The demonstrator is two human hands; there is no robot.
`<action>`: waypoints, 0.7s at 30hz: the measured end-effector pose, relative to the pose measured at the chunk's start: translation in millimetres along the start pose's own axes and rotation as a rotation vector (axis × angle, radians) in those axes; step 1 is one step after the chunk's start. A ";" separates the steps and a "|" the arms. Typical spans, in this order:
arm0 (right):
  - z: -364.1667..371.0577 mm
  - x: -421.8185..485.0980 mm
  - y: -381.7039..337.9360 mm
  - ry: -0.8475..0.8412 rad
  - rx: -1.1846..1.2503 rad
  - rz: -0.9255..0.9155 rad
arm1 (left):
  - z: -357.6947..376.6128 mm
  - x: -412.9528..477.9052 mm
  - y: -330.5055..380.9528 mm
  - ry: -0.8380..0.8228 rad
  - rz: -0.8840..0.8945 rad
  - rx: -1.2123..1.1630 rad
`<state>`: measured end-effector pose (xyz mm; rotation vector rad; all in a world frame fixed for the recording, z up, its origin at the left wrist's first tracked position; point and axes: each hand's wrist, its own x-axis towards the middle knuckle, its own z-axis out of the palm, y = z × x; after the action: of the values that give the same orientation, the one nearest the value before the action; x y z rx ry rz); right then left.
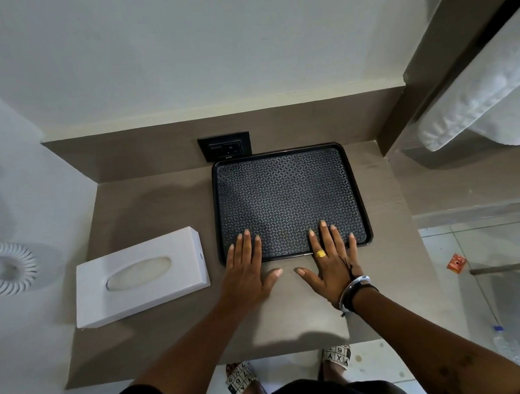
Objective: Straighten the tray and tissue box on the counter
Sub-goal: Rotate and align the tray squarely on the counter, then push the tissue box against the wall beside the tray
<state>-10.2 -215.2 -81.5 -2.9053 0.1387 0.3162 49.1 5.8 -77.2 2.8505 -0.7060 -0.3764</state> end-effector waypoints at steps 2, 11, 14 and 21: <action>-2.8 -1.7 -2.3 0.038 0.026 -0.013 | -3.2 -2.3 -1.6 0.009 -0.005 -0.022; 10.6 -33.3 -66.8 0.023 0.081 -0.284 | -55.1 -16.4 -49.2 0.211 0.066 -0.149; 20.0 -30.5 -97.9 -0.049 0.048 -0.369 | -81.2 -19.6 -93.8 0.154 0.026 -0.081; 39.8 -22.2 -160.5 -0.106 -0.025 -0.535 | -106.4 -49.5 -212.6 -0.228 -0.076 0.102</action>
<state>-21.1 -48.7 -82.0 -2.7985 -0.6488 0.3710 129.1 226.7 -15.7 2.9674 -0.6747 -0.7049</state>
